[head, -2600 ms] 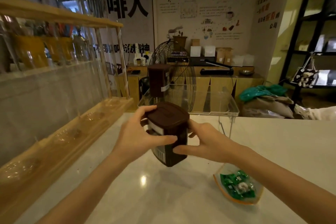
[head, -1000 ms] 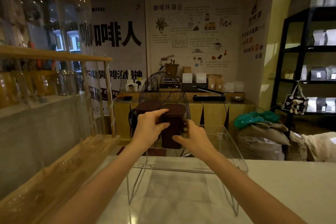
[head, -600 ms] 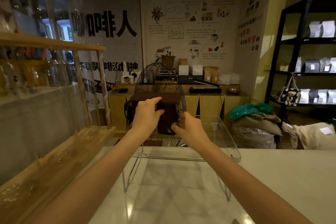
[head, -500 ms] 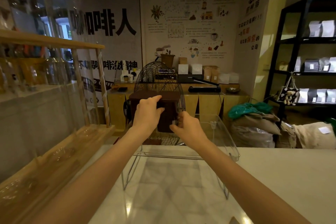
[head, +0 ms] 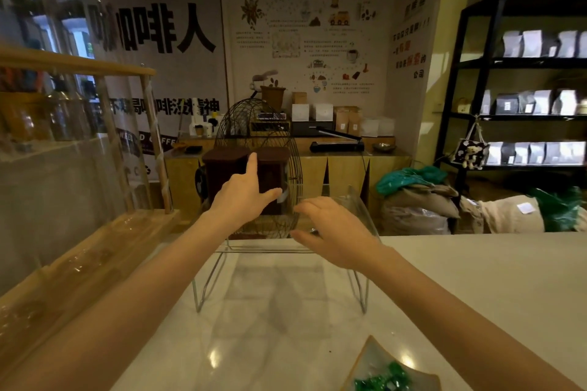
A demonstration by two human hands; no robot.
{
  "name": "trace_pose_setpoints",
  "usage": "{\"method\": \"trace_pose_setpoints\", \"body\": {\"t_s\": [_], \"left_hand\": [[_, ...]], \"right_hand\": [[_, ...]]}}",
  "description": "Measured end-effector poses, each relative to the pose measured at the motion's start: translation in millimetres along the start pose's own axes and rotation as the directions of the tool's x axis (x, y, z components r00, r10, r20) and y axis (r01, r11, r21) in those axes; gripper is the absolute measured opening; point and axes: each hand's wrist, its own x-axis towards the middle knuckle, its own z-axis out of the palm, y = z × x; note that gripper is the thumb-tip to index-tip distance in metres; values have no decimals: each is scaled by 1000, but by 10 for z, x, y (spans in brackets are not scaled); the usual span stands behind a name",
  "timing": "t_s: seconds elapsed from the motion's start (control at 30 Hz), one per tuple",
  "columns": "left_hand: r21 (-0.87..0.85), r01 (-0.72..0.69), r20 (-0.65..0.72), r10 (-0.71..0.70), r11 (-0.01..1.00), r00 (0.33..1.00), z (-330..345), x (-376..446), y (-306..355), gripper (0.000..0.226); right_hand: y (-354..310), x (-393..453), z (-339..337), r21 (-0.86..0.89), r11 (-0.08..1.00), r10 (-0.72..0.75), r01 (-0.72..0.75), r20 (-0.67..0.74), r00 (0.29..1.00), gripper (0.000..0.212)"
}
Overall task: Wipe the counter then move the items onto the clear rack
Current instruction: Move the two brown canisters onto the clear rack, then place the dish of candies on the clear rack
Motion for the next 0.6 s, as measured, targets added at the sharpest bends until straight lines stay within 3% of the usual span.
{"method": "trace_pose_setpoints", "body": {"t_s": [0.2,0.3,0.4,0.5,0.6], "left_hand": [[75,-170,-6,171,983,985,48,-581,201,72],[67,-360,-25,363,930,932,142,-1011,280,68],[42,-500,49,498,865,866,254,-1393,314,67],[-46,-510,182,509,859,841,405,-1705,324,71],[-202,-392,286,437,897,853,561,-1935,323,68]], "right_hand": [[116,-859,-158,-134,987,-93,88,-31,995,54],[210,-1255,-162,-162,981,-114,104,-48,992,52],[319,-1609,-90,-171,983,-63,59,-16,998,50],[408,-1876,15,-136,990,42,-36,36,998,48],[458,-2018,96,-66,989,141,-135,92,986,47]]}}
